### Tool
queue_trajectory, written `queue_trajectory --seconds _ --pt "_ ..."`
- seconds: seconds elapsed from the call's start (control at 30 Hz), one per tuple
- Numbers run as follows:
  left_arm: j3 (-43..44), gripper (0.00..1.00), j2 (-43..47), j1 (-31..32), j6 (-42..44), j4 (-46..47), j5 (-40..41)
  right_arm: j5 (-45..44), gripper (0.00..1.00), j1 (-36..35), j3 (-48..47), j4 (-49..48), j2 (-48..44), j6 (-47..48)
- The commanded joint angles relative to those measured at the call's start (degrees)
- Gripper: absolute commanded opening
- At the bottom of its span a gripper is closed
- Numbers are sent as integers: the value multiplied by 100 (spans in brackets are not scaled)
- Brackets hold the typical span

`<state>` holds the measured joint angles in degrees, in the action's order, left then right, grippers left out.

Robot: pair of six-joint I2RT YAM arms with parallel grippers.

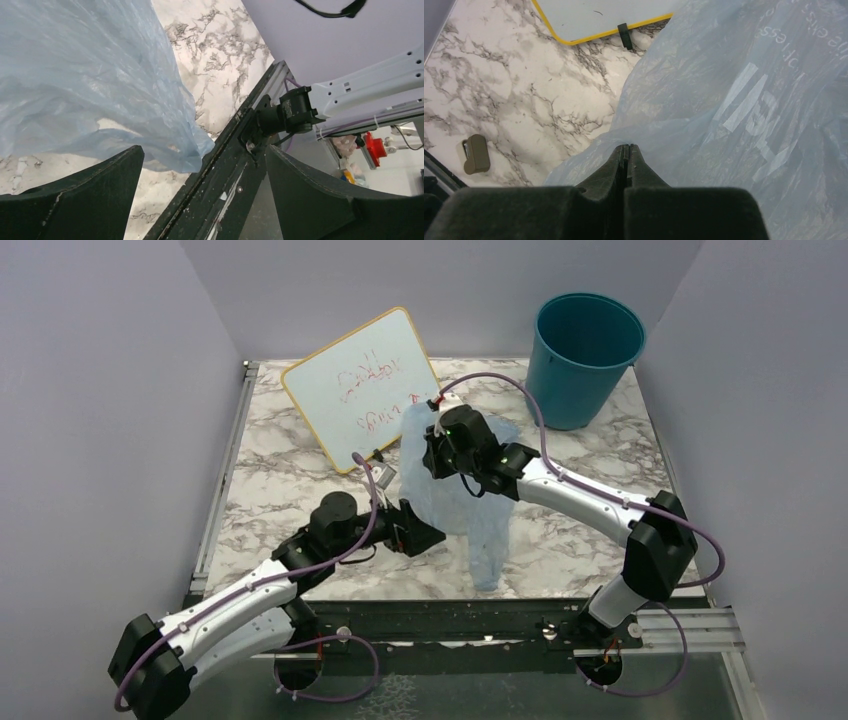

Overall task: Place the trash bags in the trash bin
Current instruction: Unfold the trash bag at the center of the board.

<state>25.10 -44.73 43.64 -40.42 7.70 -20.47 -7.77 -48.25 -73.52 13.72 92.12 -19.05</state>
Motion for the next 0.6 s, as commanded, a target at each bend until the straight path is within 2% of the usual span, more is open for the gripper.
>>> queue_trajectory --seconds 0.0,0.07,0.23,0.37,0.4,0.5,0.57 --pt "-45 92 -275 468 38 611 903 406 1 38 -276 252 47 -245" --pt "-163 92 -377 540 18 875 1037 521 1 43 -277 273 19 -325" --pt "-120 83 -824 786 283 1055 1161 729 1 44 -309 421 -102 -404" --pt "-342 82 -1116 951 312 1617 1583 909 1 42 -76 366 -347 -465" --pt "-352 78 -1150 1006 355 1781 1644 939 1 42 -16 400 -404 -474" --pt "-250 52 -1216 1119 476 1945 1495 916 1 43 269 377 -618 -600" --pt "-332 45 -1068 1228 370 1964 1373 748 1 43 431 382 -743 -609"
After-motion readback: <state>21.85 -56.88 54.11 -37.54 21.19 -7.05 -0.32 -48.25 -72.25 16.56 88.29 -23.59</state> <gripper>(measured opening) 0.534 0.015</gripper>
